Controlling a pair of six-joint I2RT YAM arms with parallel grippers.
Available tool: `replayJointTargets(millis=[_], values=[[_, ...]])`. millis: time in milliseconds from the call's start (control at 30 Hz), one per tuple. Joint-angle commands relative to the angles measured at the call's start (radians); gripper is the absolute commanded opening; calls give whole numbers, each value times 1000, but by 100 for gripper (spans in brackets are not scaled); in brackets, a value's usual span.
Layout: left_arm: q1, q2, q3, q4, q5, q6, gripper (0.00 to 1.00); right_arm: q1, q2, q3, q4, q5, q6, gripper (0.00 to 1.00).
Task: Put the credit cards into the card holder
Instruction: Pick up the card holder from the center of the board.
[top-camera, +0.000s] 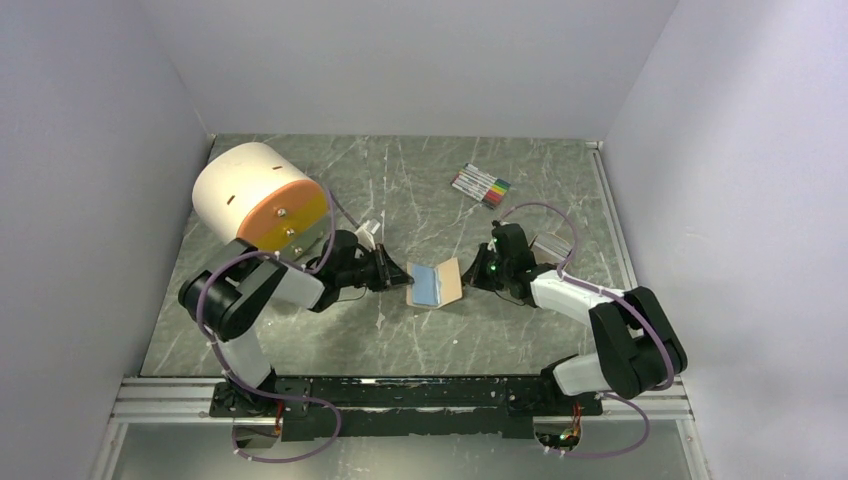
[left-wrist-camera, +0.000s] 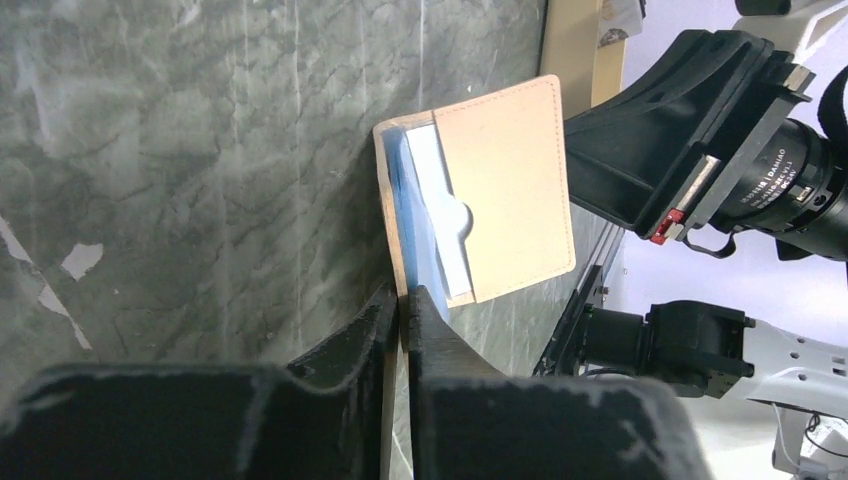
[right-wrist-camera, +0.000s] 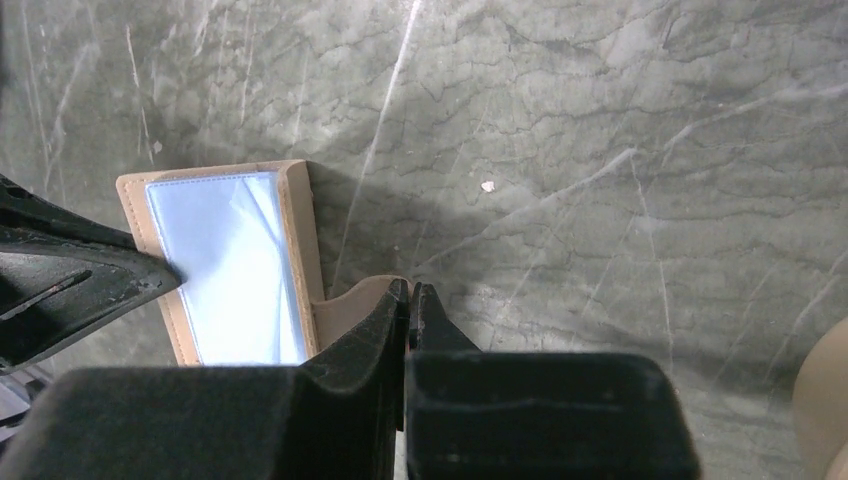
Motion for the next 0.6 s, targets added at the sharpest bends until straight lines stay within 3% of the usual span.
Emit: replayJointTargets(millis=[0, 200, 300, 400, 467, 567], values=[[-10, 12, 22, 74, 47, 4, 9, -3, -16, 7, -39, 7, -15, 2], [-12, -117, -15, -66, 33, 13, 9, 0, -140, 57, -176, 18, 5, 27], [-19, -220, -47, -160, 8, 13, 9, 24, -248, 74, -241, 16, 24, 35], [-26, -320, -57, -314, -48, 45, 9, 90, -321, 105, -277, 30, 53, 43], [-27, -375, -58, -391, -74, 59, 9, 195, -343, 122, -267, 52, 79, 51], [-27, -437, -67, -472, -92, 52, 9, 325, -330, 146, -198, 77, 107, 55]])
